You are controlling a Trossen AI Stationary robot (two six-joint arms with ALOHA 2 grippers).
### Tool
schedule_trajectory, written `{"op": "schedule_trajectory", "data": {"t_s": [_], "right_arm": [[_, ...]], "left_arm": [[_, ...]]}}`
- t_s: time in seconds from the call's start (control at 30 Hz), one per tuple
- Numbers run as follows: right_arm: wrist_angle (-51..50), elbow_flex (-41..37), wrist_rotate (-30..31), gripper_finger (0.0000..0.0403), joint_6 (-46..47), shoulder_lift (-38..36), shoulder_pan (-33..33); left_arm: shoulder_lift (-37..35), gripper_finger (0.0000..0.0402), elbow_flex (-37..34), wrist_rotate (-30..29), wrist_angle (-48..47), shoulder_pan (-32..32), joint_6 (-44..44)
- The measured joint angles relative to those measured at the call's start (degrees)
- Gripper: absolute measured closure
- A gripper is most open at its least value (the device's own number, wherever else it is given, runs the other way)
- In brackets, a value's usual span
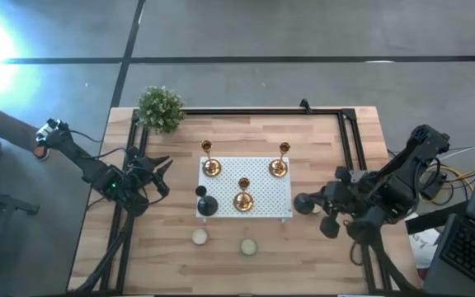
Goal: Pick & Place candle stick holders
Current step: Put the black candle holder on the shelf
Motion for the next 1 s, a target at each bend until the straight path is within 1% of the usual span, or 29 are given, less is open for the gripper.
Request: {"op": "schedule_trajectory", "data": {"t_s": [0.2, 0.37, 0.57, 0.63, 0.77, 0.9, 1.0], "right_arm": [[7.08, -0.04, -6.57, 0.0392, -12.22, 2.01, -6.46], [9.45, -0.08, -11.14, 0.0392, -16.76, 2.9, -10.72], [15.89, -0.1, -17.36, 0.0392, -23.9, 4.66, -14.86], [16.33, -0.1, -19.21, 0.0392, -25.3, 5.59, -16.07], [16.74, -0.1, -19.66, 0.0392, -27.02, 7.28, -17.67], [17.43, -0.1, -21.91, 0.0392, -27.86, 8.03, -18.92], [17.49, -0.11, -22.45, 0.0392, -28.06, 8.61, -19.09]], "left_arm": [[0.0, 0.0319, 0.0, 0.0, 0.16, 0.0, -0.19], [0.0, 0.0319, 0.0, 0.12, 0.16, 0.0, 0.09], [0.0, 0.0319, 0.0, 0.15, 0.15, 0.0, 0.1], [0.0, 0.0319, 0.0, 0.15, 0.16, 0.0, 0.1], [0.0, 0.0319, 0.0, 0.2, 0.14, 0.0, 0.12], [0.0, 0.0319, 0.0, 0.24, 0.15, 0.0, 0.21], [0.0, 0.0319, 0.0, 0.28, 0.14, 0.0, 0.21]]}}
